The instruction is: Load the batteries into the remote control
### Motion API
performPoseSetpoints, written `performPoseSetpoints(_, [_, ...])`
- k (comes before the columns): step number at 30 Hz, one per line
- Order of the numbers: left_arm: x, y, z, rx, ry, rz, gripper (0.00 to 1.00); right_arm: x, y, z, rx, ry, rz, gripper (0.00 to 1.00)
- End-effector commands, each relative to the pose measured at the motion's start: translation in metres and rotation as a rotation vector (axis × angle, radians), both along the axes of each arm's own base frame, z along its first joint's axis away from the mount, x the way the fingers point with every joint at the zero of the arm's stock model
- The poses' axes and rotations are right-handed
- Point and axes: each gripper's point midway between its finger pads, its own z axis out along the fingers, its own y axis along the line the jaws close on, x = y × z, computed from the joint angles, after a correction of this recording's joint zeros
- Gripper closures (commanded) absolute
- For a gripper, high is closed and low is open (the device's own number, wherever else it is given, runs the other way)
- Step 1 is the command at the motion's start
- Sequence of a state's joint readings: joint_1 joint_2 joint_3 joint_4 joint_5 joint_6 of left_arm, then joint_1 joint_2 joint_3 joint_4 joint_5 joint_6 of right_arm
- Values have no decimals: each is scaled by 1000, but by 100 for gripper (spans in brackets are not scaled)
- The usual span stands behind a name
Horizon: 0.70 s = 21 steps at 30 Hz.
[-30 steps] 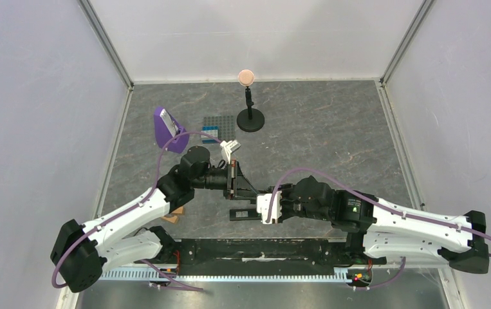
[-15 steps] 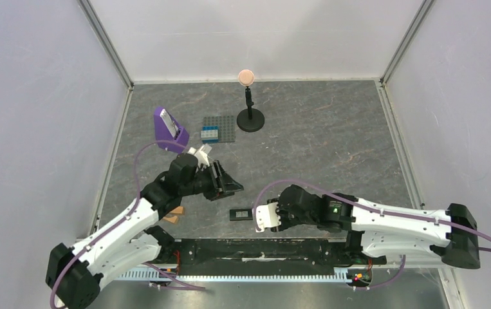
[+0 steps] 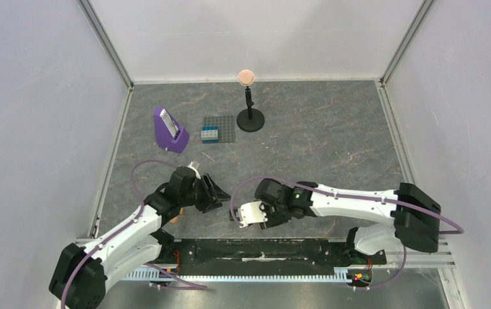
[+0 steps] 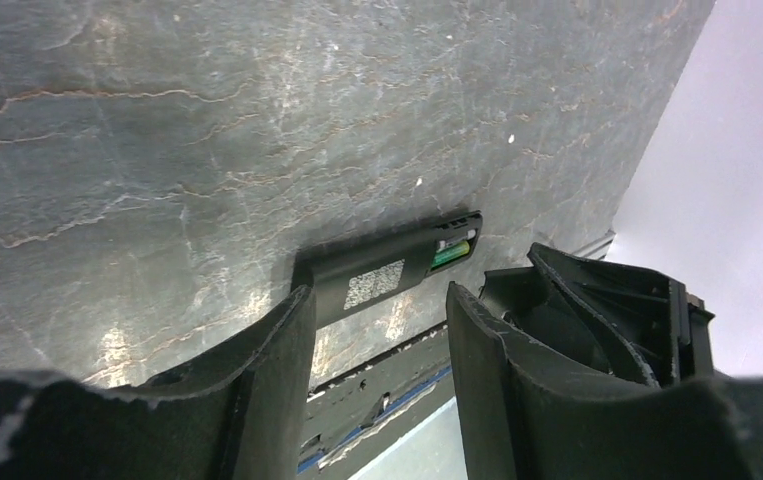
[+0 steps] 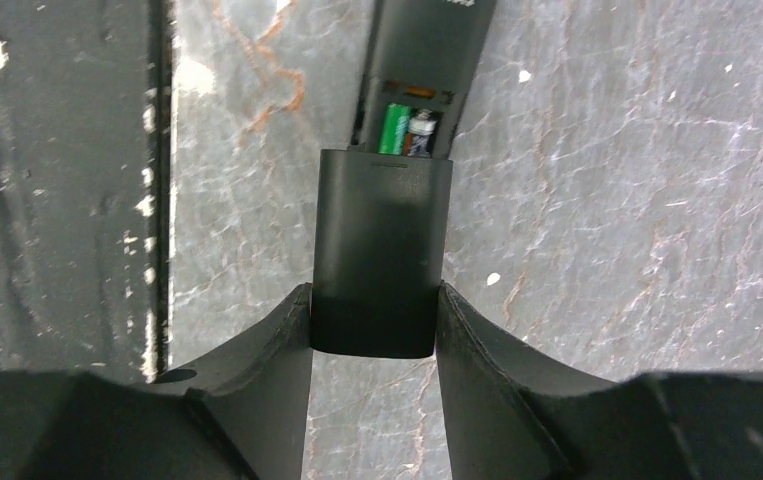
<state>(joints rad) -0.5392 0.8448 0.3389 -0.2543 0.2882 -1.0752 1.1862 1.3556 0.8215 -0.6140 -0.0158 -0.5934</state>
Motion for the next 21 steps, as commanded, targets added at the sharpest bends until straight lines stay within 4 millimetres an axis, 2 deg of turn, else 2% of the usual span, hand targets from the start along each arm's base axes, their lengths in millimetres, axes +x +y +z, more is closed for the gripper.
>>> performPoseSetpoints(1, [13, 4, -2, -13, -21, 72, 44, 13, 21, 11, 14, 13, 12, 78])
performPoseSetpoints(10, [15, 16, -12, 24, -25, 127, 45, 17, 22, -2, -75, 52, 20, 80])
performPoseSetpoints(15, [14, 17, -14, 27, -22, 122, 45, 17, 20, -8, -93, 58, 9, 80])
performPoseSetpoints(21, [12, 16, -16, 21, -17, 116, 45, 20, 27, -10, -85, 76, -26, 81])
